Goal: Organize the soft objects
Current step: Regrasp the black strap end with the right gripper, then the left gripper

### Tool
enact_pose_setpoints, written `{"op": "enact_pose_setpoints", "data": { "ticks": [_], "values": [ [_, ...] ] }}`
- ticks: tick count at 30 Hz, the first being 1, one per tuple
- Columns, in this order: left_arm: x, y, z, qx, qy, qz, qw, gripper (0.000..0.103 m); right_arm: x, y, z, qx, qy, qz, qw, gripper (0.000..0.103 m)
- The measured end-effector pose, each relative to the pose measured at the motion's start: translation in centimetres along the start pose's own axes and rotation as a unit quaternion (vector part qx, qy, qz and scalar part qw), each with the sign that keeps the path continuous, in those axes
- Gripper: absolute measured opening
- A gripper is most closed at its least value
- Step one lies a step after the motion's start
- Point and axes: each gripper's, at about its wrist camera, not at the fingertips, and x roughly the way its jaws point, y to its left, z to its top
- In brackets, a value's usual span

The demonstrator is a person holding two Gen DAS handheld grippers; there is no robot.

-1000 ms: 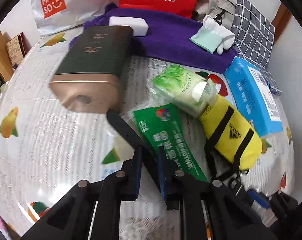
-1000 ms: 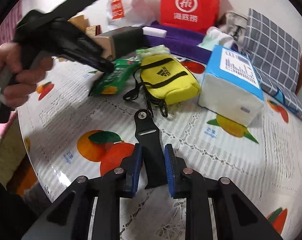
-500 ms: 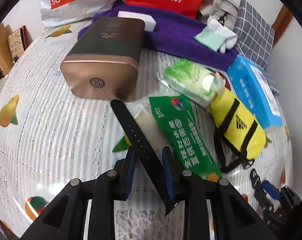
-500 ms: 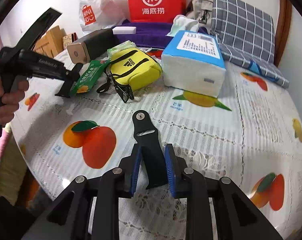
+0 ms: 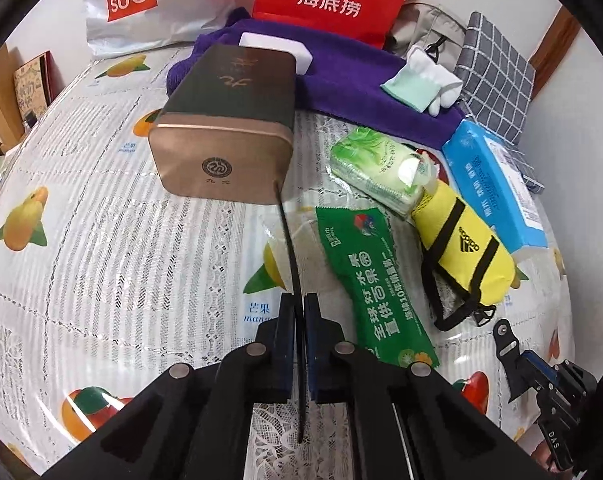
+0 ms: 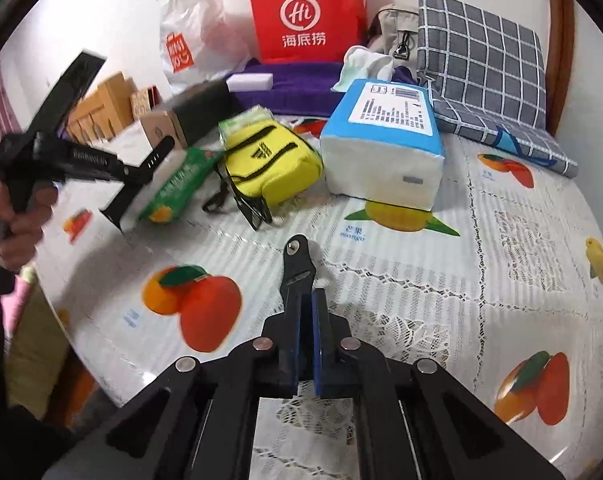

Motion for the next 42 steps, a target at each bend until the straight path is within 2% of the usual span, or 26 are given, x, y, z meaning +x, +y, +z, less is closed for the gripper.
{"op": "enact_pose_setpoints", "data": {
  "ticks": [3,5,17,18,21,22,25,29,30,31,32,37,42],
  "values": [
    [-0.2,0.1,-0.1,0.004,0.003,-0.004,1.0000,0.005,0.5,0.2,-0.3,-0.016,0.022,-0.028,0.999,0.007],
    [-0.4,0.2,-0.2,0.004,0.004,-0.007,1.0000,0.005,0.7,0.0,-0.7,-0.010,0.025,-0.014,1.000,0.008],
    [-1.6,0.6,-0.6,0.004,-0.001,-0.019,0.9998,0.005,0.7,-0.4,-1.0,-0.002,0.028,0.001,1.000,0.011],
    [-1.7,0.6,-0.6,0.003,-0.002,-0.019,0.9998,0.005,0.7,-0.6,-1.0,-0.003,0.028,-0.001,1.000,0.017],
    [-2.2,0.6,-0.5,0.003,-0.004,-0.021,0.9998,0.005,0.6,-0.7,-1.0,-0.002,0.027,0.010,1.000,0.045],
    [-2.3,0.6,-0.5,0.003,-0.006,-0.021,0.9998,0.005,0.4,-0.5,-0.9,-0.003,0.022,0.008,1.000,0.045],
    [-2.7,0.9,-0.4,0.000,-0.009,-0.020,0.9998,0.005,1.0,0.2,-1.0,-0.017,0.029,-0.009,0.999,0.046],
    [-3.0,1.1,-0.4,-0.003,-0.012,-0.020,0.9997,0.005,1.3,1.2,-1.3,-0.043,0.015,-0.037,0.998,0.043],
    [-3.1,1.0,-0.4,-0.004,-0.013,-0.020,0.9997,0.005,1.3,1.2,-1.2,-0.043,0.015,-0.034,0.998,0.040],
    [-3.3,1.1,-0.4,-0.004,-0.016,-0.021,0.9996,0.005,1.3,1.1,-1.1,-0.041,0.014,-0.029,0.999,0.027],
    [-3.3,1.0,-0.3,-0.004,-0.017,-0.022,0.9996,0.005,1.3,1.0,-0.9,-0.039,0.016,-0.026,0.999,0.020],
    [-4.2,1.0,0.1,-0.001,-0.029,-0.025,0.9993,0.005,1.4,0.8,-0.1,-0.027,0.031,-0.022,0.999,0.020],
    [-3.9,1.4,0.0,0.012,-0.017,-0.016,0.9997,0.005,-0.5,1.1,0.5,-0.014,0.003,-0.002,1.000,0.020]
  ]
}}
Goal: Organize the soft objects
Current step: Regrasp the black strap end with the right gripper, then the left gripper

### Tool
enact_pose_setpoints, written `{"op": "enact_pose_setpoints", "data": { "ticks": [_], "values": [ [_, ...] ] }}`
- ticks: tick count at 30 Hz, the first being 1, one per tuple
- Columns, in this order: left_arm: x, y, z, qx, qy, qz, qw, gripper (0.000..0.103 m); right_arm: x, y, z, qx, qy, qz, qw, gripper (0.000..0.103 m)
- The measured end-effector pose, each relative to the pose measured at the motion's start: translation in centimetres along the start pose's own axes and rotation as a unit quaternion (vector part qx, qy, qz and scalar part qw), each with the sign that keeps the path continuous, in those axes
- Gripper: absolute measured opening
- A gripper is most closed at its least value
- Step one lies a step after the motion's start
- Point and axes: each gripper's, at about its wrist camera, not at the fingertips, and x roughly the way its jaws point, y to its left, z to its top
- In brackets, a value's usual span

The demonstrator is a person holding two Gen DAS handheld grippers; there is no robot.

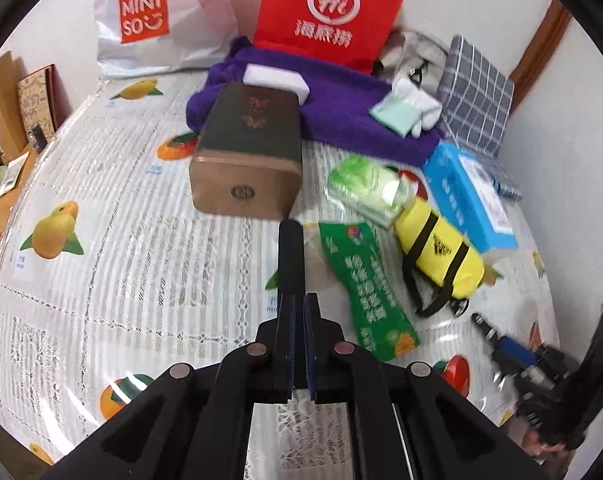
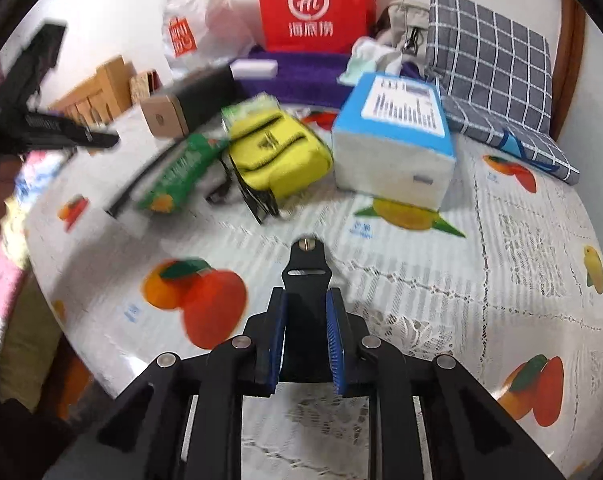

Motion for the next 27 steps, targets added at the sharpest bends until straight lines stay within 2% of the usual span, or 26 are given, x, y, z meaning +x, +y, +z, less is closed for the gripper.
{"op": "enact_pose_setpoints", "data": {
  "ticks": [10,12,14,16,18,20,24,27],
  "values": [
    [4.5,-0.6,-0.1,0.029,0.025,0.041,0.9984,0.006,-1.4,-0.5,0.6,0.012,-0.013,-0.027,0.999,0.020],
    [4.7,-0.8,0.2,0.035,0.019,0.037,0.9985,0.013,-1.5,-0.8,0.8,0.019,-0.015,-0.031,0.999,0.020],
    [4.9,-1.0,0.5,0.037,0.021,0.023,0.9988,0.035,-1.5,-1.1,1.0,0.021,-0.016,-0.033,0.999,0.020],
    [5.1,-1.3,0.7,0.044,0.014,0.037,0.9982,0.049,-1.5,-1.1,1.2,0.021,-0.018,-0.036,0.999,0.020],
    [5.6,-1.3,0.7,0.052,0.009,0.054,0.9972,0.049,-1.4,-1.2,1.4,0.020,-0.020,-0.037,0.999,0.020],
    [5.7,-1.1,0.8,0.051,-0.005,0.066,0.9965,0.036,-1.3,-1.3,1.6,0.021,-0.021,-0.038,0.999,0.020],
    [5.8,-0.6,1.1,0.057,-0.010,0.067,0.9961,0.020,-0.5,-1.9,1.8,0.027,-0.017,-0.040,0.999,0.020],
    [5.6,-0.2,1.1,0.043,-0.009,0.058,0.9974,0.020,0.2,-2.4,2.0,0.032,-0.015,-0.040,0.999,0.020]
  ]
}}
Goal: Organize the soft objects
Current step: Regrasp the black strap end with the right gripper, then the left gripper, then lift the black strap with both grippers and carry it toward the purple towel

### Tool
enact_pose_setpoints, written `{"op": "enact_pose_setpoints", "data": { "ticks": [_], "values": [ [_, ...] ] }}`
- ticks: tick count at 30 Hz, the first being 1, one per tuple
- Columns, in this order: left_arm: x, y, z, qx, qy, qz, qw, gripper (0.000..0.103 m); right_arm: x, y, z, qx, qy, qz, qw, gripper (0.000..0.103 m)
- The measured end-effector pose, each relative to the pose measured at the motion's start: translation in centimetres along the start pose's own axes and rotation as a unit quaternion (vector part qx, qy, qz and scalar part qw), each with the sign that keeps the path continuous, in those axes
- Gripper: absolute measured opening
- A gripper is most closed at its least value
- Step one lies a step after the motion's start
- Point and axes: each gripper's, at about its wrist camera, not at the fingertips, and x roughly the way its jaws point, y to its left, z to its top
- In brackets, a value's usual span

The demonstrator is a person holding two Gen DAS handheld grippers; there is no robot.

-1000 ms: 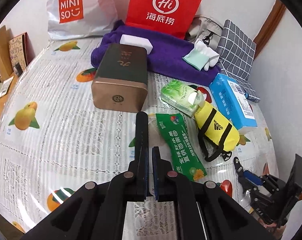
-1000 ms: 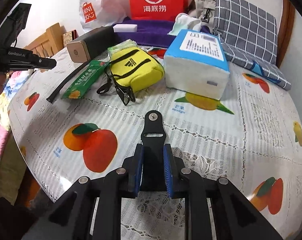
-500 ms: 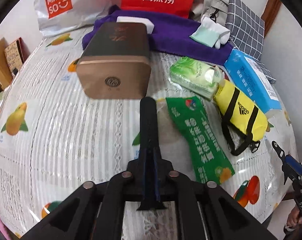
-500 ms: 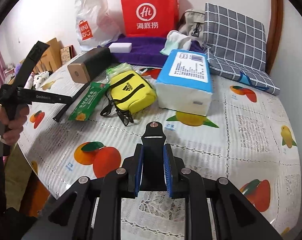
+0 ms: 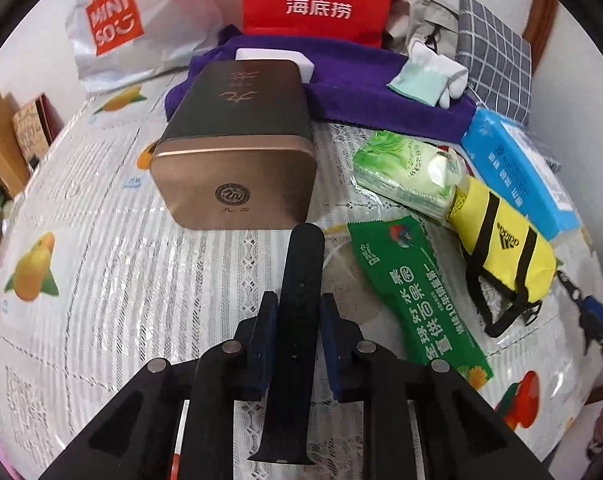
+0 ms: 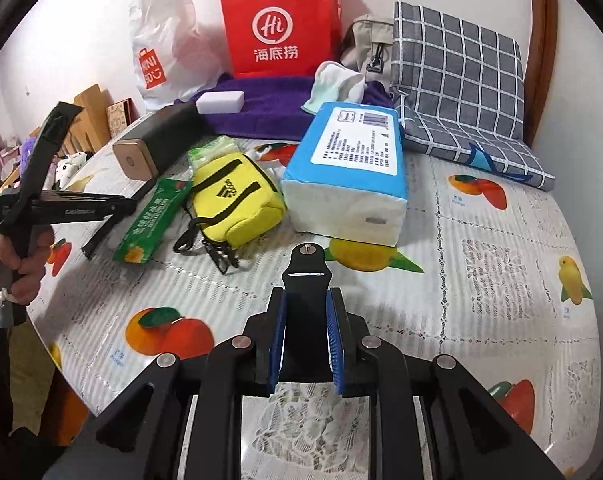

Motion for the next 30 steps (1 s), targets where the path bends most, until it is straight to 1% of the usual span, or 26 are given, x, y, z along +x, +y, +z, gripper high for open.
{"op": "enact_pose_setpoints", "data": {
  "ticks": [3,4,7,12,17,20,23,30],
  "values": [
    [-0.5,0.1,-0.2,-0.003,0.002,0.011,0.9999,0.020,0.4,-0.2,0.1,0.004,0.003,-0.003,1.000,0.020],
    [-0.1,0.1,-0.2,-0.001,0.006,0.013,0.9999,0.021,0.6,-0.2,0.1,0.005,0.003,-0.002,1.000,0.020],
    [0.1,-0.4,-0.3,0.012,-0.005,0.027,0.9996,0.020,1.0,-0.3,0.1,0.008,0.007,-0.003,1.000,0.020],
    [-0.7,0.5,-0.3,-0.010,-0.004,0.007,0.9999,0.019,0.3,-0.4,0.2,0.011,-0.001,-0.002,1.000,0.020],
    [-2.7,1.2,-0.6,-0.015,-0.016,0.006,0.9997,0.019,-0.7,-0.5,0.7,0.014,-0.012,-0.005,1.000,0.020],
    [-3.9,1.3,-0.7,-0.013,-0.024,0.019,0.9995,0.019,-1.5,-0.6,1.0,0.017,-0.019,-0.007,1.000,0.020],
    [-5.1,1.6,-0.8,-0.015,-0.030,0.020,0.9992,0.019,-2.3,-0.7,1.5,0.020,-0.028,-0.006,0.999,0.020],
    [-7.9,2.1,0.0,-0.026,-0.059,0.022,0.9977,0.019,-4.1,-0.8,2.9,0.019,-0.044,-0.017,0.999,0.020]
  ]
}}
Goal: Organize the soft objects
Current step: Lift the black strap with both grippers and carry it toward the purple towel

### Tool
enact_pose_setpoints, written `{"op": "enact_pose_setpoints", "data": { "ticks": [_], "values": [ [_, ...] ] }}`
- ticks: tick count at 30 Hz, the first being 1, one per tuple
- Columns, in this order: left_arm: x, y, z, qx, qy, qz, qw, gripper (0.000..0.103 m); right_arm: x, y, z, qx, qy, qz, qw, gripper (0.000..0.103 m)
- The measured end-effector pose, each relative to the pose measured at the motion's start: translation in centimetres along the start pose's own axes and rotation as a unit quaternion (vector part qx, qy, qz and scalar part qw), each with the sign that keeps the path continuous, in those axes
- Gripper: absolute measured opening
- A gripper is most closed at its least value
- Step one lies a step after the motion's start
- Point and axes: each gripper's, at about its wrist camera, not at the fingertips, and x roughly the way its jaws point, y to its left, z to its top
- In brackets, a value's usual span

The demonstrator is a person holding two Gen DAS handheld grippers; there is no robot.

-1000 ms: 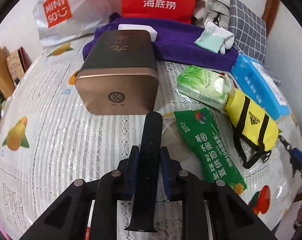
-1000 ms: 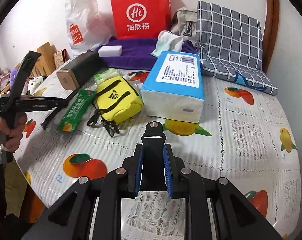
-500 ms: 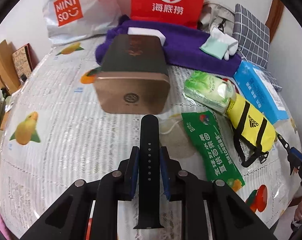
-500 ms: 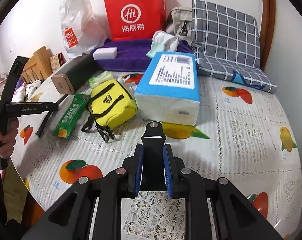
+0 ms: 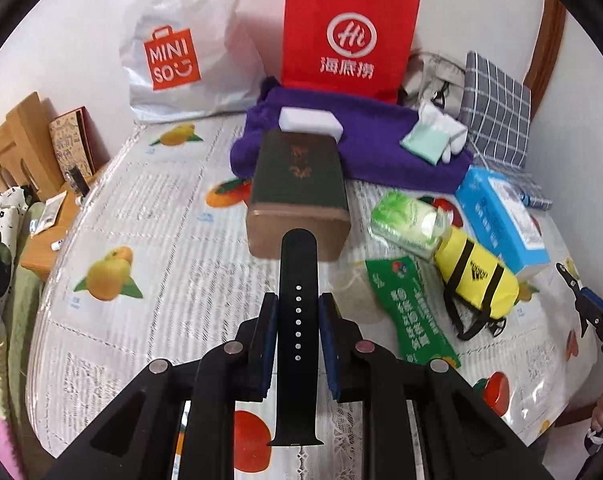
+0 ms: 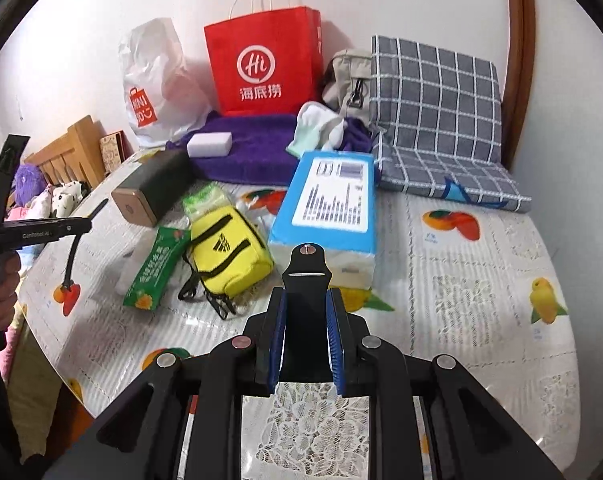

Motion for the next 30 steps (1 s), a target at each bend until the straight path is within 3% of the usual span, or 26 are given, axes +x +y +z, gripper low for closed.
{"op": "enact_pose_setpoints", "data": {
  "ticks": [15,30],
  "values": [
    [-2.0,0.5,4.3,-0.013,-0.033,-0.002,0.9994,0.019,-1.1,-0.1,5.3,0.003,-0.036,-0.006,0.999,0.020],
    [-0.9,0.1,9.4,-0.012,-0.042,-0.011,0.9990,0.019,1.9,0.9,11.7,-0.001,-0.051,0.018,0.999,0.020]
  ]
}}
